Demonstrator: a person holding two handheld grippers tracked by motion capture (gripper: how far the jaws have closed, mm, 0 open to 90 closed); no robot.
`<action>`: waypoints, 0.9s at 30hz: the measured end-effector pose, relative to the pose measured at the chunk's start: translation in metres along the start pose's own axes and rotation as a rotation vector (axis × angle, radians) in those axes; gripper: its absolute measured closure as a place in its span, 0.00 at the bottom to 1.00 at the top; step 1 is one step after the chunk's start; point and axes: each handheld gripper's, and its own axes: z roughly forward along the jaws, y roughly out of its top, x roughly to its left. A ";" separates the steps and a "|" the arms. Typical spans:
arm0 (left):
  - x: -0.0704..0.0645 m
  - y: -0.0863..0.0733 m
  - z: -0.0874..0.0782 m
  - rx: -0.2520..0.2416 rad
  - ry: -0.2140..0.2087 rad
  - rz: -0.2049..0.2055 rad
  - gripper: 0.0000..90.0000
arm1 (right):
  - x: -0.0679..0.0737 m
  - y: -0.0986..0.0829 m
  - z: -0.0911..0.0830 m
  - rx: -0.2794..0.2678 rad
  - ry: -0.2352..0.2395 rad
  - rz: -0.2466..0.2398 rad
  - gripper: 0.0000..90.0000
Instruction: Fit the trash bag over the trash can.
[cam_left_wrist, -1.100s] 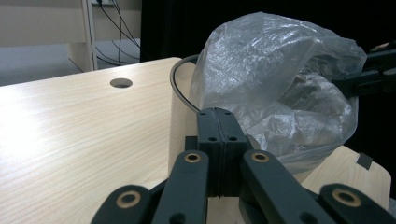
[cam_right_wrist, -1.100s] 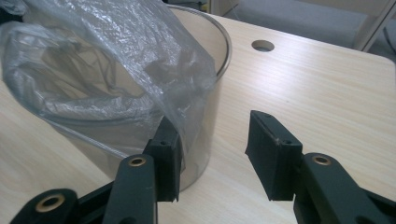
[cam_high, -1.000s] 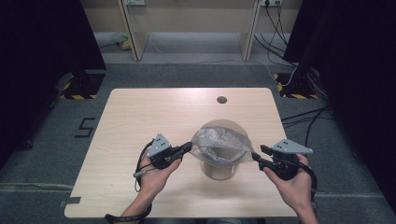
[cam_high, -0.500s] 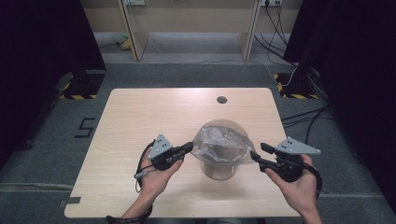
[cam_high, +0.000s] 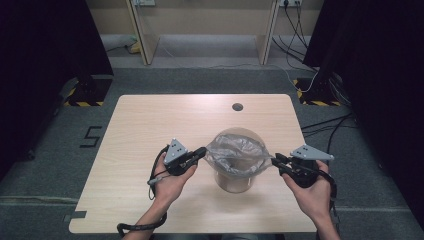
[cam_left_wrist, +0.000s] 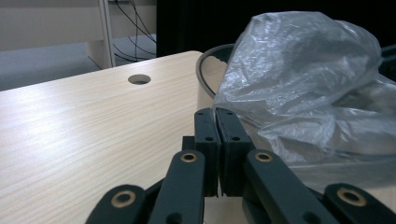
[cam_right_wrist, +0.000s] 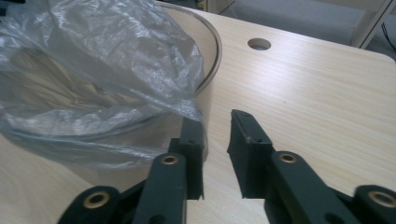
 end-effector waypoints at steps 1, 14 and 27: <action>0.000 0.000 0.002 -0.003 0.002 -0.005 0.97 | 0.000 -0.001 0.002 0.002 -0.004 -0.001 0.81; 0.002 0.005 -0.011 -0.051 -0.002 -0.023 0.66 | 0.006 0.003 0.002 -0.024 -0.034 -0.024 0.77; 0.005 0.021 -0.013 -0.054 -0.135 -0.012 0.65 | 0.014 0.013 -0.003 -0.044 -0.026 -0.047 0.73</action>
